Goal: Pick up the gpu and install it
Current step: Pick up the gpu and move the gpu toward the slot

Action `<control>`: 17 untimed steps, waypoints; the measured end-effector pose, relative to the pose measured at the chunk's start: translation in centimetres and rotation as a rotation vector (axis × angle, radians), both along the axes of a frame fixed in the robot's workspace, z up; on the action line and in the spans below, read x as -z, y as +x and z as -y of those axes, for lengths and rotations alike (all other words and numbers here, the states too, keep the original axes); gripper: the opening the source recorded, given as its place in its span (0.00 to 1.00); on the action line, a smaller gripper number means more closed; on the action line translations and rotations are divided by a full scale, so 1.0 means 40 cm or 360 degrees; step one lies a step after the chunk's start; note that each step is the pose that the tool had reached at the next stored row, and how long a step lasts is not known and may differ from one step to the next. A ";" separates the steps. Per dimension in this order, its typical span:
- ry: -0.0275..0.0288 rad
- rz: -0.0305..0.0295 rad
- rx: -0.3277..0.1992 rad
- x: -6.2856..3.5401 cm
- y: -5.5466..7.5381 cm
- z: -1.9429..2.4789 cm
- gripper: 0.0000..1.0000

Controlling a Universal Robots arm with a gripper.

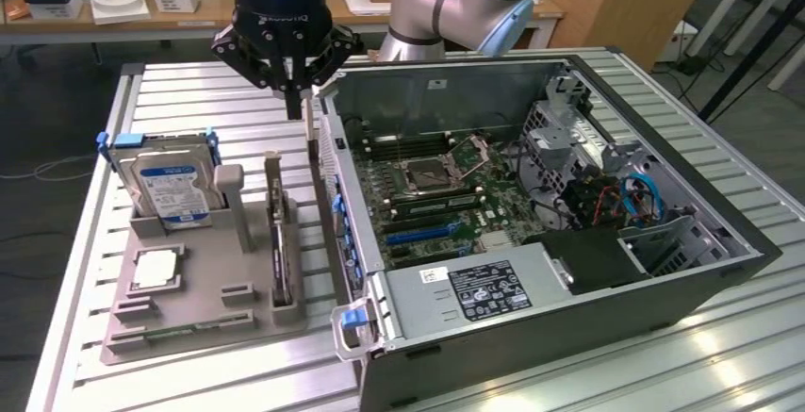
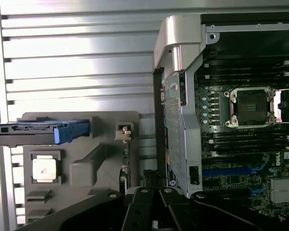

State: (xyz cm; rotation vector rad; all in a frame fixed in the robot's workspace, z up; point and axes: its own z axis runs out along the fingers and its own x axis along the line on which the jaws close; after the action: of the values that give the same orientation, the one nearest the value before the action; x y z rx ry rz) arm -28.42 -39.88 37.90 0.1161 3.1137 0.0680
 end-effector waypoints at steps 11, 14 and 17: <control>0.00000 0.00000 0.0000 0.000 0.000 0.000 0.29; 0.00000 0.00000 0.0000 0.000 0.000 0.000 0.36; 0.00001 0.00001 0.0000 0.000 0.000 0.000 0.36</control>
State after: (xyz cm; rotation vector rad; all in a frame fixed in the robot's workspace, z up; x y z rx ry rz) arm -28.42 -39.88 37.90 0.1161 3.1137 0.0680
